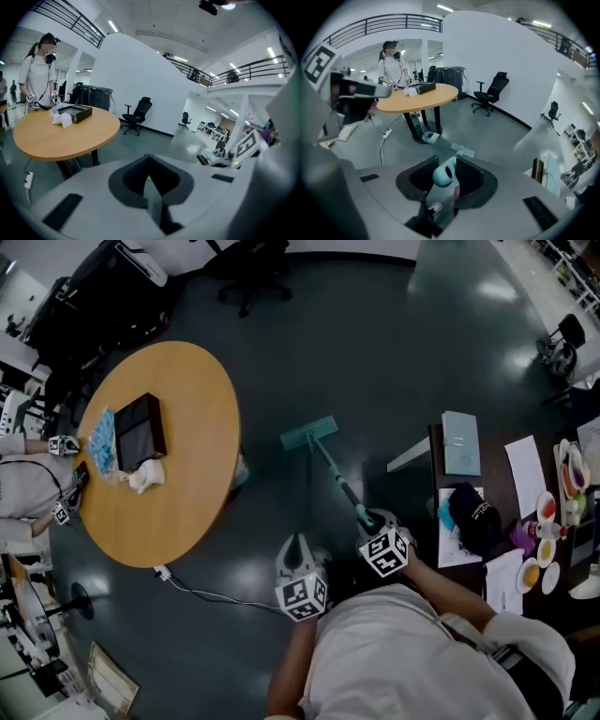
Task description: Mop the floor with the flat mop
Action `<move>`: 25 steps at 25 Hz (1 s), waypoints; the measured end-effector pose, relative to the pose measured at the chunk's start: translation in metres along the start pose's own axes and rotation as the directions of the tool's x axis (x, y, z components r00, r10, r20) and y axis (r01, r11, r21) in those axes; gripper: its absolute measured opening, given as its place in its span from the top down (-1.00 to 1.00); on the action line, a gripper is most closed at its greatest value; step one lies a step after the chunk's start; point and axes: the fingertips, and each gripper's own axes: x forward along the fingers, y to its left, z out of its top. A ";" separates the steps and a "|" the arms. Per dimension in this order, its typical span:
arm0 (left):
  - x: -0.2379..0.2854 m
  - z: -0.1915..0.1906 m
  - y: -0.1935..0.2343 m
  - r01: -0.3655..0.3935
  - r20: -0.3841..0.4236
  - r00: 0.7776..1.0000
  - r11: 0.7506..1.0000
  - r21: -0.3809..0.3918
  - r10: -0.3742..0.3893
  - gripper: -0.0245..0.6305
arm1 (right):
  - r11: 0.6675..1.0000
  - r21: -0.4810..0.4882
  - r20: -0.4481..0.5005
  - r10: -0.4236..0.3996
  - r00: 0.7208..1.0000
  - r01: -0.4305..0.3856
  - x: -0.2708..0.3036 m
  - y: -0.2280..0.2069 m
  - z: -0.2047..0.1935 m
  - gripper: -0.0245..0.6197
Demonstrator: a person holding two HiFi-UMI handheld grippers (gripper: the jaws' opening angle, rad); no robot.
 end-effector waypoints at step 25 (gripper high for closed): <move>-0.019 0.010 -0.001 0.031 0.031 0.999 0.999 0.021 -0.032 0.91 | 0.997 -0.061 0.029 -0.047 0.998 0.049 0.016 -0.029 0.049 0.57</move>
